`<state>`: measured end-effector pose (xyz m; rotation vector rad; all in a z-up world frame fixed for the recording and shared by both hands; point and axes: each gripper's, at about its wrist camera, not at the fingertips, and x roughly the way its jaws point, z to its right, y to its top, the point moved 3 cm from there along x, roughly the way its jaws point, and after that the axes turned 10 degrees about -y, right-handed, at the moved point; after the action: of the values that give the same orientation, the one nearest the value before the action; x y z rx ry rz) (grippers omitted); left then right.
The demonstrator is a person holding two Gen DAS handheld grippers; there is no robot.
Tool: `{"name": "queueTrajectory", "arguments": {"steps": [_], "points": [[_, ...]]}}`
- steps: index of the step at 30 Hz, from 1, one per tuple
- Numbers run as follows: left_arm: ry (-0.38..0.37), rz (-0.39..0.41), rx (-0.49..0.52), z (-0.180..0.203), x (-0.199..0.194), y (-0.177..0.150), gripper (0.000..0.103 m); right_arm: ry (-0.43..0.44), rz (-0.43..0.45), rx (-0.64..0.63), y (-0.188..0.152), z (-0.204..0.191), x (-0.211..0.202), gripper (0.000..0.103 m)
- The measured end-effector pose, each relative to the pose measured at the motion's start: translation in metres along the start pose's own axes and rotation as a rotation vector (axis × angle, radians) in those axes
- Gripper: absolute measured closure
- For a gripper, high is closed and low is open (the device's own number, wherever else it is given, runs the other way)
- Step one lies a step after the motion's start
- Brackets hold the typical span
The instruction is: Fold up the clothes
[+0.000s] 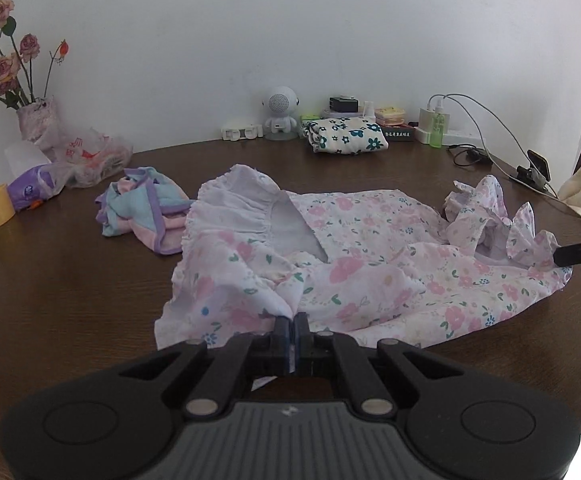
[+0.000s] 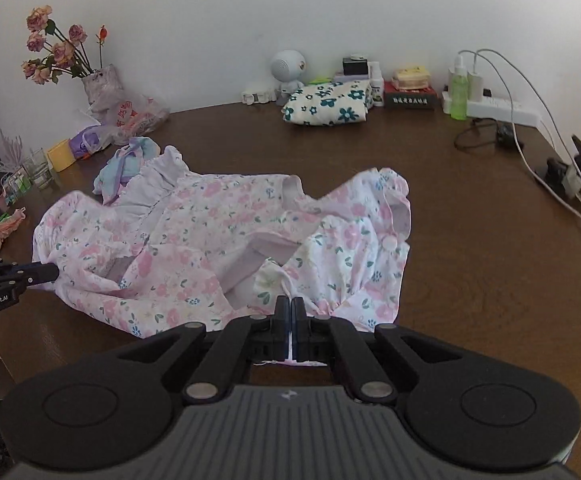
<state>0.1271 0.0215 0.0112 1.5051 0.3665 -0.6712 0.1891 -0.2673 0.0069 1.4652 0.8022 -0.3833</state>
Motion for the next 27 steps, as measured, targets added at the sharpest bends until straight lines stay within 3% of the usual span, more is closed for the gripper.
{"name": "queueTrajectory", "arguments": {"steps": [5,8,9,10,13,14,18,20,23,27], "points": [[0.005,-0.019,-0.011,-0.004,-0.005,-0.024,0.102,0.020,-0.004,0.071,-0.044,0.010,-0.012,0.103],[0.008,-0.050,-0.035,-0.004,-0.008,-0.035,0.092,0.001,-0.015,0.085,-0.058,0.007,-0.013,0.100],[-0.001,-0.060,-0.054,-0.007,-0.013,-0.038,0.084,-0.003,-0.019,0.093,-0.061,0.007,-0.014,0.096],[-0.008,-0.051,-0.059,-0.011,-0.021,-0.036,0.068,-0.001,-0.021,0.106,-0.063,0.010,-0.018,0.094],[-0.030,-0.024,-0.075,-0.022,-0.047,-0.031,0.040,0.001,-0.008,0.125,-0.062,0.019,-0.039,0.069],[-0.031,-0.006,-0.062,-0.025,-0.054,-0.022,0.037,-0.001,-0.018,0.118,-0.055,0.019,-0.038,0.057],[-0.010,0.035,0.036,-0.025,-0.058,0.025,0.020,-0.009,-0.054,0.091,-0.028,0.021,-0.035,0.045],[-0.036,0.002,0.112,-0.018,-0.043,0.044,0.018,-0.013,-0.073,0.077,-0.015,0.021,-0.033,0.033],[-0.088,-0.147,0.200,-0.012,-0.004,0.062,0.018,-0.023,-0.108,0.055,0.005,0.022,-0.027,0.032],[-0.096,-0.313,0.171,-0.023,0.034,0.072,0.018,-0.074,-0.241,0.023,0.022,0.019,0.014,0.032]]}}
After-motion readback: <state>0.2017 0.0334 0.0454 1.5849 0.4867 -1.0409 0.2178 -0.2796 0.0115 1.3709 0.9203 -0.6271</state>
